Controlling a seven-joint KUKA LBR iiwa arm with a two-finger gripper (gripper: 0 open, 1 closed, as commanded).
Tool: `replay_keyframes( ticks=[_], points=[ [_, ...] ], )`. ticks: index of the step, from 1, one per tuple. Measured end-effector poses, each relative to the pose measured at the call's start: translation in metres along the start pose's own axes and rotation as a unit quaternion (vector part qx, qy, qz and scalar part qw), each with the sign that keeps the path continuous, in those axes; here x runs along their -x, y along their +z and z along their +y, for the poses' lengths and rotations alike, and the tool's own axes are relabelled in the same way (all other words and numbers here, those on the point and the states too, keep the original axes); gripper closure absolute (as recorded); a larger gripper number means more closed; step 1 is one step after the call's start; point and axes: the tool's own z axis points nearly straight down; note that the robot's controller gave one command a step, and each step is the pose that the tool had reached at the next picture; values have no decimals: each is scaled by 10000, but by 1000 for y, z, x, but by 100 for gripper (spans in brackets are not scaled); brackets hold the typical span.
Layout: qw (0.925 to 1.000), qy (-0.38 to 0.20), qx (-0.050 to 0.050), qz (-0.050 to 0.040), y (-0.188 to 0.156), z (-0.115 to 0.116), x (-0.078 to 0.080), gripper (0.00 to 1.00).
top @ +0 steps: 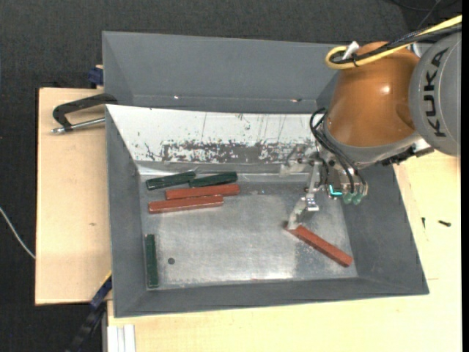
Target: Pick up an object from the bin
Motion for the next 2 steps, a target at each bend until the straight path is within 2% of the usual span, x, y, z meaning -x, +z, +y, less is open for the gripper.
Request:
replay_keyframes(
  ticks=[1,2],
  points=[
    [10000,2,1,-6,0,0,0,0],
    [9993,-381,5,-16,22,-38,-14,0]
  ],
)
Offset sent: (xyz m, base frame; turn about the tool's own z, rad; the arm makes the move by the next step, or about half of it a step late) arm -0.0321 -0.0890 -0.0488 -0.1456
